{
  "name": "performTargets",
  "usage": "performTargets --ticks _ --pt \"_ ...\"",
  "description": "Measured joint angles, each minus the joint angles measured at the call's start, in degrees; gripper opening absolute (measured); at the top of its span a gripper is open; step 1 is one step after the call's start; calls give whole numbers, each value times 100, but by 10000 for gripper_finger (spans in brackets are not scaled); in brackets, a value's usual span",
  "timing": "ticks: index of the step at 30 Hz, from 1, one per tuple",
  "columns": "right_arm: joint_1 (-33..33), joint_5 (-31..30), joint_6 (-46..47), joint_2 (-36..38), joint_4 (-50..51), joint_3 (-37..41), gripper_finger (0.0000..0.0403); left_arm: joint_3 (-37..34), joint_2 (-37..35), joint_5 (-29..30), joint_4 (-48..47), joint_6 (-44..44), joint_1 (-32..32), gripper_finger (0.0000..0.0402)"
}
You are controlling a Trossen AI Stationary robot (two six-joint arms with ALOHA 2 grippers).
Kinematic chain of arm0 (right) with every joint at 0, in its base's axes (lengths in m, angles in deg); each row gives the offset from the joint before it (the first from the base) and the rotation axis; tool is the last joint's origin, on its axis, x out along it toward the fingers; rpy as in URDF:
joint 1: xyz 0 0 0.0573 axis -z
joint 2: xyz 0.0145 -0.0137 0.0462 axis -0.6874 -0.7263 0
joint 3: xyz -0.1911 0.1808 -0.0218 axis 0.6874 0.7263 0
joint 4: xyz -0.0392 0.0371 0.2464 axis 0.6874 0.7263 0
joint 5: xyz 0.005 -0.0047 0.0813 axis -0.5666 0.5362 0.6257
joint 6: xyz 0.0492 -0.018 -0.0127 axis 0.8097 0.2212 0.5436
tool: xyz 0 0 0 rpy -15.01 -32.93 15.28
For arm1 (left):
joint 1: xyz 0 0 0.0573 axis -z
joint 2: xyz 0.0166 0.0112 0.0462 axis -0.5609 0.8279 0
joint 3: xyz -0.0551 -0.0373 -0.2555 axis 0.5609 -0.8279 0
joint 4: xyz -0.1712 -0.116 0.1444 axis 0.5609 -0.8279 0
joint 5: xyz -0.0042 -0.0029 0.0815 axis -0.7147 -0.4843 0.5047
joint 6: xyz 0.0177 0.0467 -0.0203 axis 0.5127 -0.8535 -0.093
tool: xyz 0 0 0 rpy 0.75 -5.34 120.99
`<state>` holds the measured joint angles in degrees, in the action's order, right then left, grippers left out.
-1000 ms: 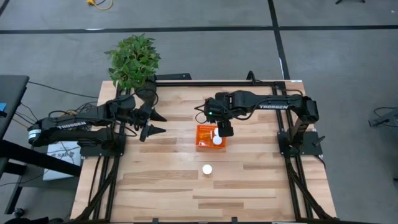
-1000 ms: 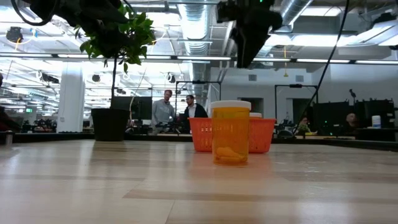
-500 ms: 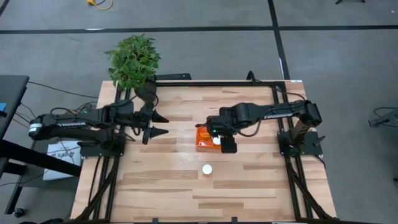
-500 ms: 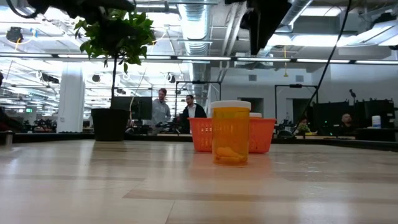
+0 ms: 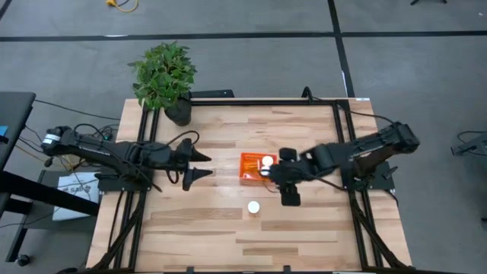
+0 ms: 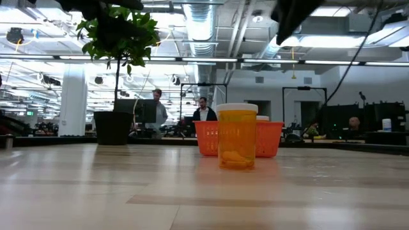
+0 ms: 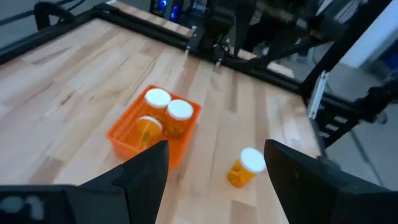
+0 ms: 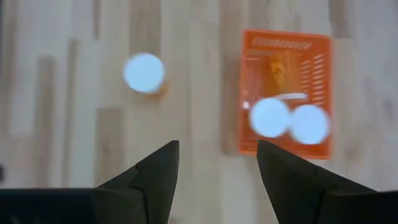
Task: Pick and place pill bottles into a basket
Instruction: Put the orange medicine bottle into the orange basket
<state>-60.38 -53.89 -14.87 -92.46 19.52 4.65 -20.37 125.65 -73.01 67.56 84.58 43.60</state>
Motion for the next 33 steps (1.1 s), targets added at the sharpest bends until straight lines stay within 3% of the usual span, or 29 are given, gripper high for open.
performTargets --ticks 6,14,23,33 --pt "-507 -456 1221 774 -1848 1366 212 0 -1 -503 137 335 88 251" --pt "-900 -184 1664 710 -3760 1694 212 0 0 -546 110 687 82 251" --pt "-909 -106 2254 150 -4296 1693 215 -2 0 -607 28 603 87 251" --pt "-636 62 2377 -659 -4109 1369 259 -4 0 -722 -11 486 85 251"
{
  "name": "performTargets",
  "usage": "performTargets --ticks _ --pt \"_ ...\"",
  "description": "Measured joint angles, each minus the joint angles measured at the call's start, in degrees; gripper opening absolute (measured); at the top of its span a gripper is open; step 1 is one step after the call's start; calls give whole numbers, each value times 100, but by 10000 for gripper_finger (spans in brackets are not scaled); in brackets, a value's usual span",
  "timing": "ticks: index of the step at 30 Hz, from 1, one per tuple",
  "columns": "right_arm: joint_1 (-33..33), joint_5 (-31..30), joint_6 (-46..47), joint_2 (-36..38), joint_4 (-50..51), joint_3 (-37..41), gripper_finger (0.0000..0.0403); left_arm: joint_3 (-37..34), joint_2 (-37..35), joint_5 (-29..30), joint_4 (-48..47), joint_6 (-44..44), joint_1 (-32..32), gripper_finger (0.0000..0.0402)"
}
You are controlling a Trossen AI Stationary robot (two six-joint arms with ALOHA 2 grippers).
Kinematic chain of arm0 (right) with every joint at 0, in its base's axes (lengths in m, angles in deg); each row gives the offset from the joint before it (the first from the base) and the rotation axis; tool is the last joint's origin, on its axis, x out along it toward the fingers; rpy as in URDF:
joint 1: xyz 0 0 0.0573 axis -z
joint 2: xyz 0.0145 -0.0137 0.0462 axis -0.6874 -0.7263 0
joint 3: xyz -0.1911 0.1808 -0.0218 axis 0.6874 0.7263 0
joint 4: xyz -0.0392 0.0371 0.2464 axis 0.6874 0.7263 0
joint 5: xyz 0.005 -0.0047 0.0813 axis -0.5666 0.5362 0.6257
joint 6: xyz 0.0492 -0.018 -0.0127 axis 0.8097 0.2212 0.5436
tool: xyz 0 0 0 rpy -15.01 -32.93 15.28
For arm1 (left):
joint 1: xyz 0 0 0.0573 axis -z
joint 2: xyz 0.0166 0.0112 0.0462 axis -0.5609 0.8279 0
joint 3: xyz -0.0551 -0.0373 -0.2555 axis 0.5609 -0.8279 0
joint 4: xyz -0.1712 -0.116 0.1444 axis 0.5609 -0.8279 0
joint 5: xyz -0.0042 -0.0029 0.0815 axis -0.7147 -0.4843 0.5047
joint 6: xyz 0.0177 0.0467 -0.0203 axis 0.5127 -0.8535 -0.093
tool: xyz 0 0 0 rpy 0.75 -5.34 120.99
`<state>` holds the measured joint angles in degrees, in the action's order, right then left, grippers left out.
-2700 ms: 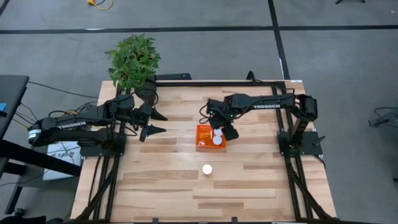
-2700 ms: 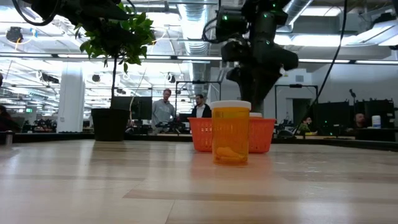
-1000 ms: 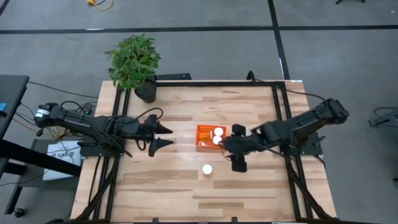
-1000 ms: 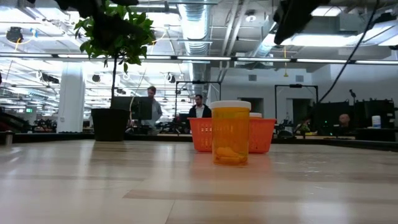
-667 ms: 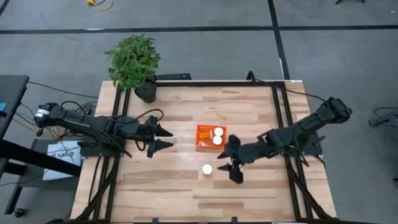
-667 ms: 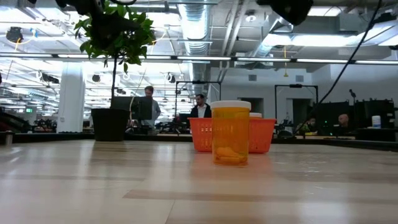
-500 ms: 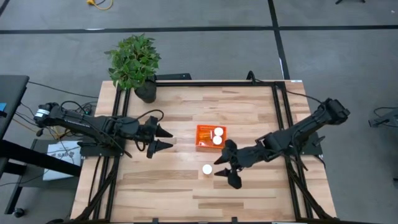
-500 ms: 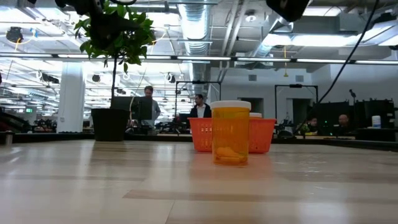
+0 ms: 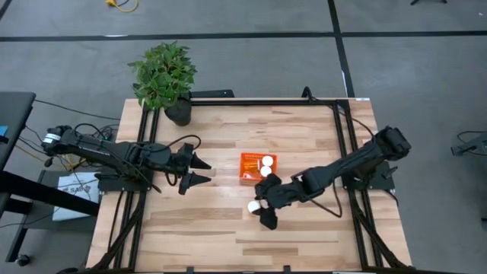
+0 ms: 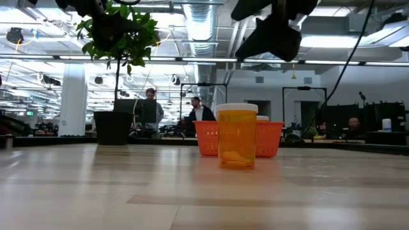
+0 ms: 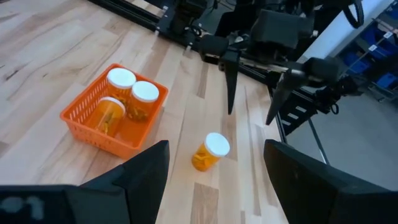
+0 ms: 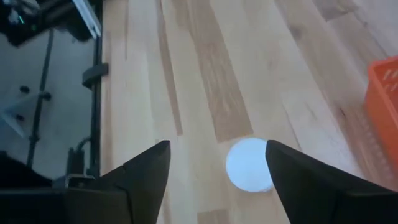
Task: Pick and place pill bottles into a basket
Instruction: Put the orange medicine bottle into the orange basket
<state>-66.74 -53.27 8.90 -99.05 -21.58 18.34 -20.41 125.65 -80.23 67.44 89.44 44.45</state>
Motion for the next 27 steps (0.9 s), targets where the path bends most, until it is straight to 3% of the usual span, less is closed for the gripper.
performTargets --ticks 9,27 --pt "124 267 -1050 -622 563 -297 265 0 2 -6 -94 63 -2 251" --pt "134 277 -1373 -822 919 -290 266 -2 2 -26 -161 84 -2 251"
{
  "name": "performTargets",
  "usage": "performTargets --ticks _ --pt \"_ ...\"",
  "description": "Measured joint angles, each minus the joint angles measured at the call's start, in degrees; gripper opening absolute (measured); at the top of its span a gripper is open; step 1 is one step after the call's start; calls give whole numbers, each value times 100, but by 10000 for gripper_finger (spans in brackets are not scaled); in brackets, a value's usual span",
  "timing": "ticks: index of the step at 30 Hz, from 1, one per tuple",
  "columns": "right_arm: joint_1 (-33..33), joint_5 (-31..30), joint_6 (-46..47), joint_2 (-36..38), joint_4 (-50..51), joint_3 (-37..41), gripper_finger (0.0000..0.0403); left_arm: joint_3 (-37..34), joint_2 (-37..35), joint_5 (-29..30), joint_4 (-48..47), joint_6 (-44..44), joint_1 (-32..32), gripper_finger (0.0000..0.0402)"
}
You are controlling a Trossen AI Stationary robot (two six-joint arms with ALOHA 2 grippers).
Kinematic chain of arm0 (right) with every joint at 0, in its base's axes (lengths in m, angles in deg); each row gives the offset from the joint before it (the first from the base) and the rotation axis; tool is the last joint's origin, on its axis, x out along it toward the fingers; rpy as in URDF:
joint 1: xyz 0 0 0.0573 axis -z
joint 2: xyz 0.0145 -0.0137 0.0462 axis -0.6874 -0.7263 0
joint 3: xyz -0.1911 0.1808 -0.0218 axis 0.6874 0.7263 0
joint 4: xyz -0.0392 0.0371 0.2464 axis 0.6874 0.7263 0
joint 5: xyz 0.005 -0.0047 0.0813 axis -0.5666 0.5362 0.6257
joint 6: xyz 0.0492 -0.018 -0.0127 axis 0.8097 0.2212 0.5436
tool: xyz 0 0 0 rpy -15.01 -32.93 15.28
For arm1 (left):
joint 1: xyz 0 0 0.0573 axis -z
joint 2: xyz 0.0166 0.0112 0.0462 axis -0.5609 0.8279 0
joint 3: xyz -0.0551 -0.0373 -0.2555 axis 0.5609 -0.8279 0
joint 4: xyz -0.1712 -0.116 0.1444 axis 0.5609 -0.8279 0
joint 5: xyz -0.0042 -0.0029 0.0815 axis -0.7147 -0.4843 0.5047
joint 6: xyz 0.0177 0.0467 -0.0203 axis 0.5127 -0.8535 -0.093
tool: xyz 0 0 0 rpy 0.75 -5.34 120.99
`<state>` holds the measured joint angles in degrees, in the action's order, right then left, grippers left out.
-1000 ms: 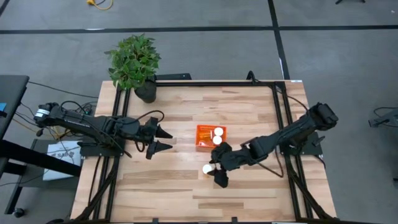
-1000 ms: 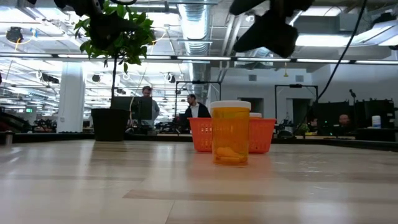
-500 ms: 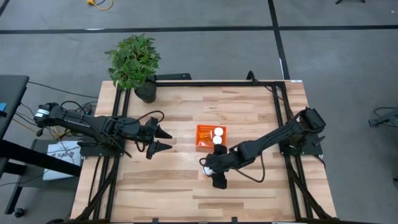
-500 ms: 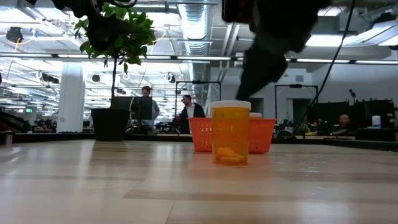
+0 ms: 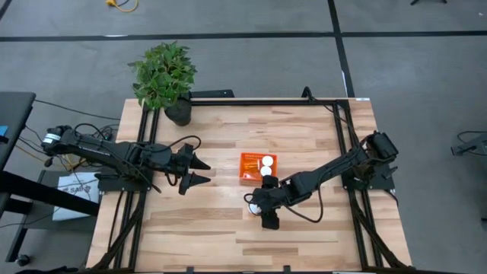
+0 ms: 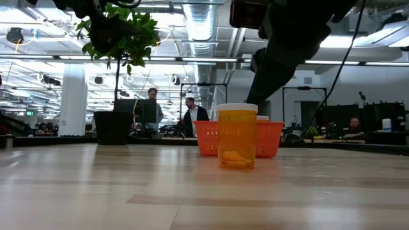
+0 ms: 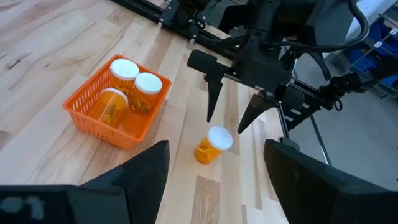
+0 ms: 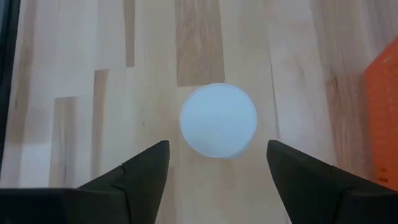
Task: Pick and place pill bottles into a basket
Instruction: Put the orange medicine bottle into the orange basket
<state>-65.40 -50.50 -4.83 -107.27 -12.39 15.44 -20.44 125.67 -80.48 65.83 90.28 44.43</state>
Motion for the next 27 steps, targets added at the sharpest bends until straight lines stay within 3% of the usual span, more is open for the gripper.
performTargets --ticks 27 --pt "136 182 -755 9 -15 0 266 0 0 2 4 -21 0 251"
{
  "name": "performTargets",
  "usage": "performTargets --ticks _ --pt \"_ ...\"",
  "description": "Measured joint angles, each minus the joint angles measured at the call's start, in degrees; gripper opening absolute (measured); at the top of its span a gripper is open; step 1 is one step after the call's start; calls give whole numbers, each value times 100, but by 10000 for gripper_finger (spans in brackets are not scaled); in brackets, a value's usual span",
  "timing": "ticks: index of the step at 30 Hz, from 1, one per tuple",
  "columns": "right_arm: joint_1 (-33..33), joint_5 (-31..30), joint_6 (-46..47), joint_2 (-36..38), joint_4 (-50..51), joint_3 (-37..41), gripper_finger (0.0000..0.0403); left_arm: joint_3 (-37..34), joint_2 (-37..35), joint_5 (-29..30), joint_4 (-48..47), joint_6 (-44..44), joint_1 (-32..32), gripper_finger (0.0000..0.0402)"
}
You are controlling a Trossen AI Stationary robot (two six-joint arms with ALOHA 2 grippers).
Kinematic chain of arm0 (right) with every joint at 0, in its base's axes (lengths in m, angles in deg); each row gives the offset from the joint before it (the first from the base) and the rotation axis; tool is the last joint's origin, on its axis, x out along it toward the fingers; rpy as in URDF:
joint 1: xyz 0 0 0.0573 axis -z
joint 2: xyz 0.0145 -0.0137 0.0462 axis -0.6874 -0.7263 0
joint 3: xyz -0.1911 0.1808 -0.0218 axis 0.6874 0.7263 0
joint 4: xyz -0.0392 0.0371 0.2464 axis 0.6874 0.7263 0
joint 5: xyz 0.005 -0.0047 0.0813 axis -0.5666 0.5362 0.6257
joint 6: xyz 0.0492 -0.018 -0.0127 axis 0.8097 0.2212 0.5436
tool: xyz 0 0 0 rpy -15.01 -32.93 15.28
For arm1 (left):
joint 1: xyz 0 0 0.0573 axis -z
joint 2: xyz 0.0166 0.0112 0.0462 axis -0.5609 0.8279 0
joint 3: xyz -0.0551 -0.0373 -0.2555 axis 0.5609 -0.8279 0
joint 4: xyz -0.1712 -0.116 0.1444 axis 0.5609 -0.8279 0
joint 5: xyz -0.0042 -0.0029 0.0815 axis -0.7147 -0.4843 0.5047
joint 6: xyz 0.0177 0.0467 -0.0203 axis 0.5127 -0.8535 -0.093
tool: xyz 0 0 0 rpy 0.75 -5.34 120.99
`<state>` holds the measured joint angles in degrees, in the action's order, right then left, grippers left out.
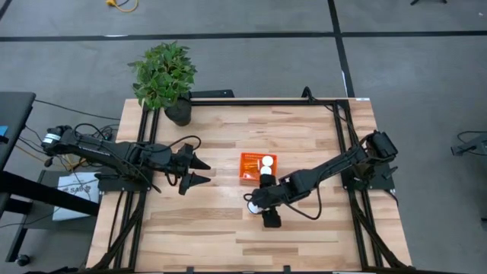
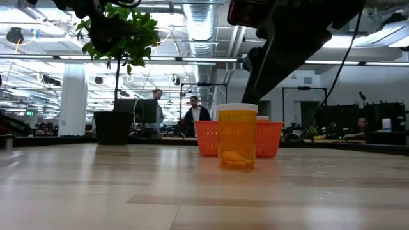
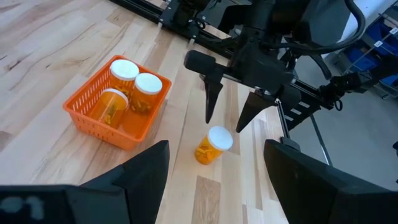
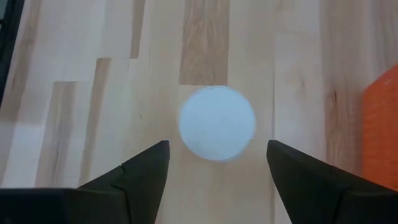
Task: Pick and place pill bottles into a basket
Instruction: Put the orange medicine bottle into the orange basket
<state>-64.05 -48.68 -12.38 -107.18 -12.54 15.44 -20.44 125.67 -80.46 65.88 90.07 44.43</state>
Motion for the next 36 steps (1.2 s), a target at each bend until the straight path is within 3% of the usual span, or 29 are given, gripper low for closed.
performTargets --ticks 26,36 --pt "205 265 -189 0 -83 0 266 0 1 0 0 0 0 251" --pt "168 291 -430 0 -791 0 266 0 2 0 -3 7 0 251"
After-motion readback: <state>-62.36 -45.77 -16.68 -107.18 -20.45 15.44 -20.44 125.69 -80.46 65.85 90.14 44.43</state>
